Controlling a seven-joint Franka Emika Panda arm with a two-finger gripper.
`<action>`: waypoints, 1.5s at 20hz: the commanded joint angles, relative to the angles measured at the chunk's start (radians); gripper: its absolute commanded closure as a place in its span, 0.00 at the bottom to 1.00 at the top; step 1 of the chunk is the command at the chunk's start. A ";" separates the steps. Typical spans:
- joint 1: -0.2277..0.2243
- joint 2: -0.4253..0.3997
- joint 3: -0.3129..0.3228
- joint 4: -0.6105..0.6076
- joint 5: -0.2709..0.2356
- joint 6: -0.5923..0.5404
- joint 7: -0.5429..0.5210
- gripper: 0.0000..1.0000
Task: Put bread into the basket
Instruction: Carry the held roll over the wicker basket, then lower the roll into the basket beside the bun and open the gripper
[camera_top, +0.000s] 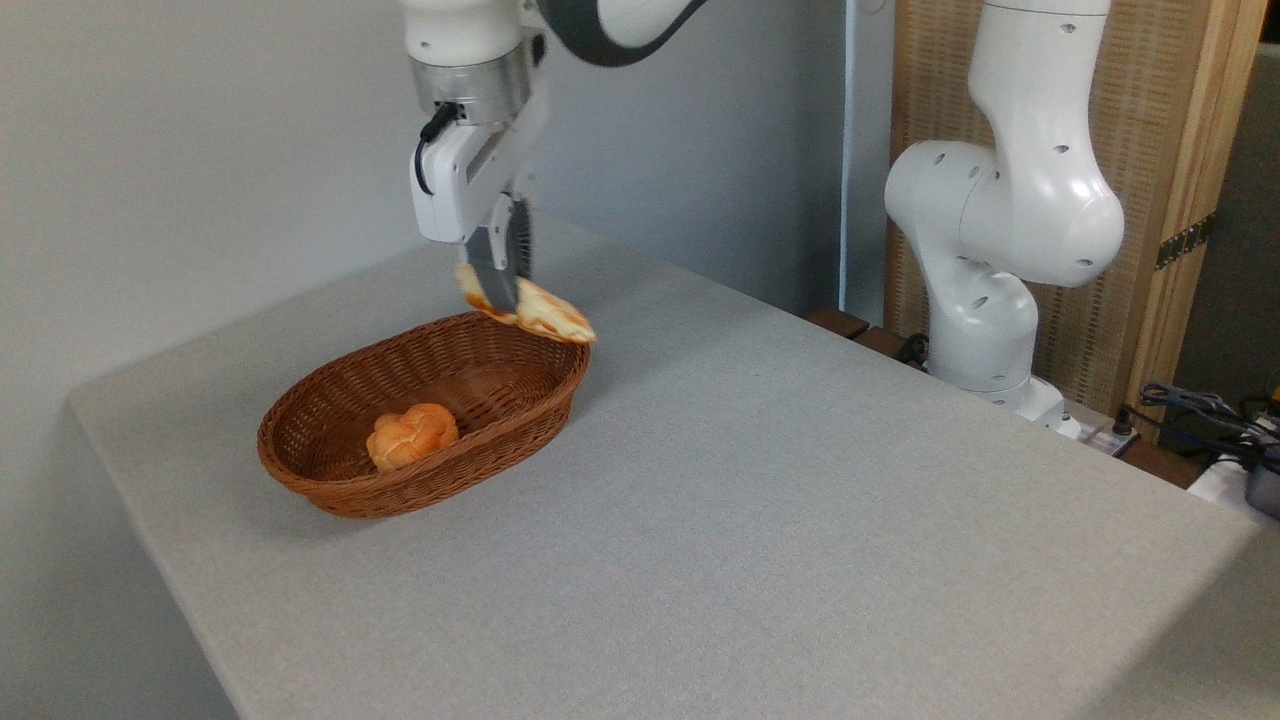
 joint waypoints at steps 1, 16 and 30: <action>0.001 0.054 -0.063 0.020 -0.045 0.101 -0.385 0.38; 0.001 0.194 -0.087 0.127 -0.030 0.167 -0.960 0.00; 0.013 0.183 -0.005 0.210 0.107 0.039 -0.959 0.00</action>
